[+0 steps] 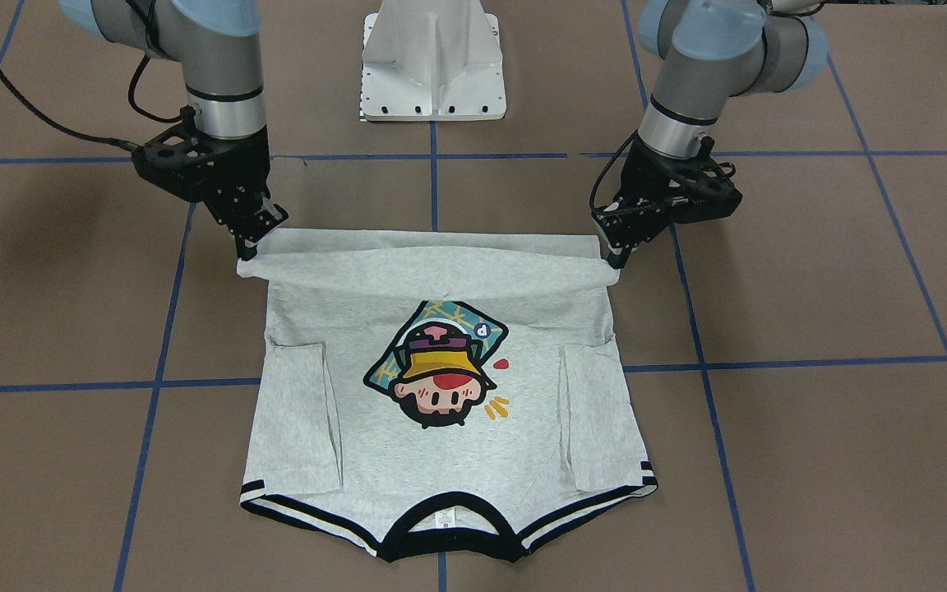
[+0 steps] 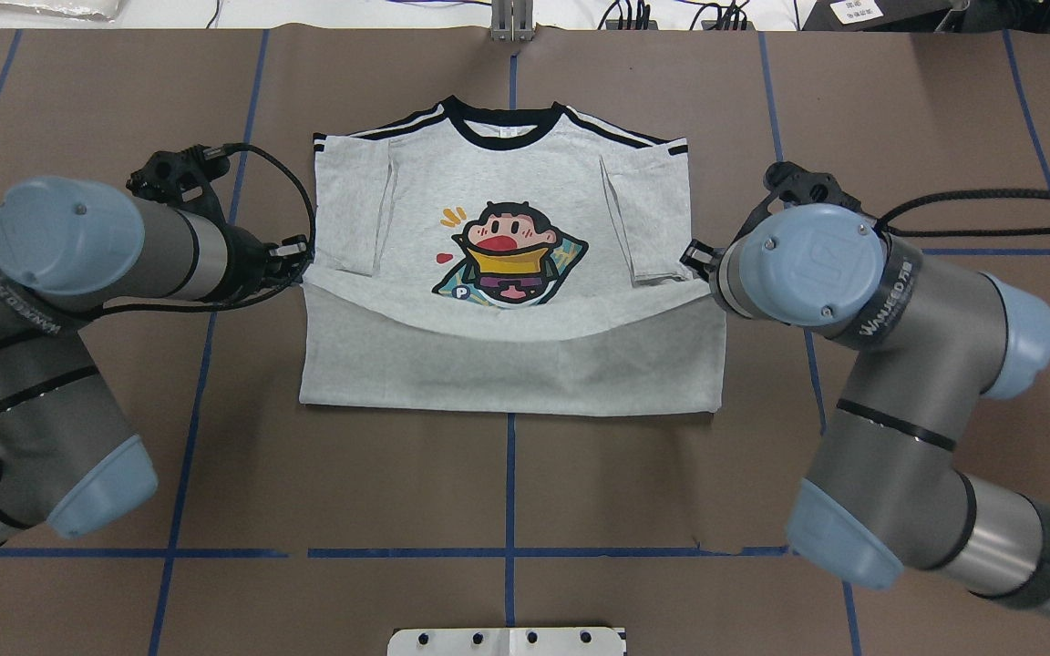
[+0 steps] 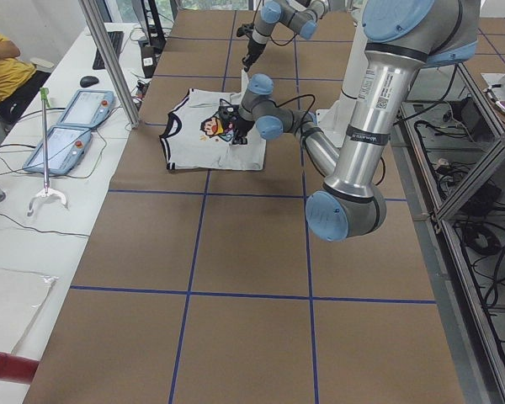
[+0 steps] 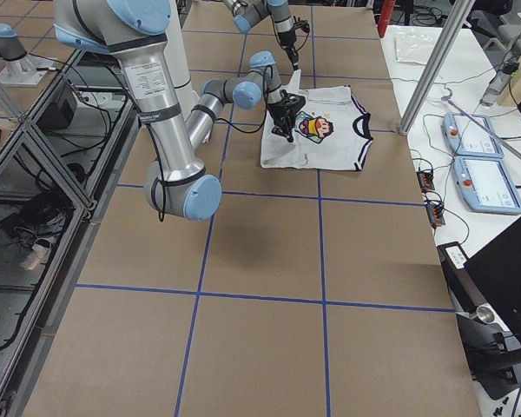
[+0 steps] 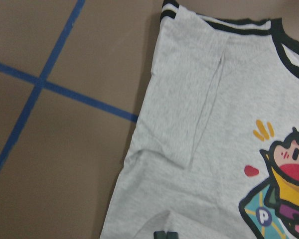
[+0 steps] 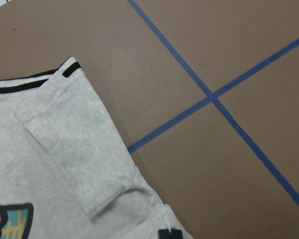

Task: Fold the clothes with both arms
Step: 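Lift the hem with both grippers and fold it toward the collar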

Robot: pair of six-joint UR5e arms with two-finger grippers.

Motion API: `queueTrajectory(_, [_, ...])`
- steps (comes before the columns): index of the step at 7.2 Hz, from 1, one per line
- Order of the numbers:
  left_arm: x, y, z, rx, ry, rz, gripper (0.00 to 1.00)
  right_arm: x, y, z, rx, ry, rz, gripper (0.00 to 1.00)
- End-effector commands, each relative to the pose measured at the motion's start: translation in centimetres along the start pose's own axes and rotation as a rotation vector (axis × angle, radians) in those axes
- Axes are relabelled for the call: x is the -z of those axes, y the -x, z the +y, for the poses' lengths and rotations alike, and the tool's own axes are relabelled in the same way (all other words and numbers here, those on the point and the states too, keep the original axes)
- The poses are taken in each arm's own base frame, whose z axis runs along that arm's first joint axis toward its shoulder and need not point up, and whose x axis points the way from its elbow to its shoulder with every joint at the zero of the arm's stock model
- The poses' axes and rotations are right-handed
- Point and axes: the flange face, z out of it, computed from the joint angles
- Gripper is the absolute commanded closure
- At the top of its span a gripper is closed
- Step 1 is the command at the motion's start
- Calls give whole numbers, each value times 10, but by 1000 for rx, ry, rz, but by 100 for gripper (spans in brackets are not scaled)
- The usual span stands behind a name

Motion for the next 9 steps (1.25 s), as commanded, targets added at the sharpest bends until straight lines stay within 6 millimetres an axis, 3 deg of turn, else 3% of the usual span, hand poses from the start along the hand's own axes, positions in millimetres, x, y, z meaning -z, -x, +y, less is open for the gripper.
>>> queueTrajectory(1, [-26,-21,-46,8,-48,-21,100,-32,45,-44,3,-49,55,100])
queueTrajectory(2, [-27,-17,-71,-22,-80,-14,100,-57,69,-52,-6,-53,21,100])
queueTrajectory(4, [-56,-7,-106,-58,-112,-27,100,-105,83,-88,-4,-59,-5,100])
queueTrajectory(5, [-75,-14,-115,-60,-118,-14,100,-109,97,-109,10,-71,10,100])
queueTrajectory(6, [-89,-10,-122,-60,-123,-13,100,-123,99,-112,24,-71,40,100])
queueTrajectory(9, [-113,-24,-139,-62,-141,6,100,-133,107,-114,31,-71,60,100])
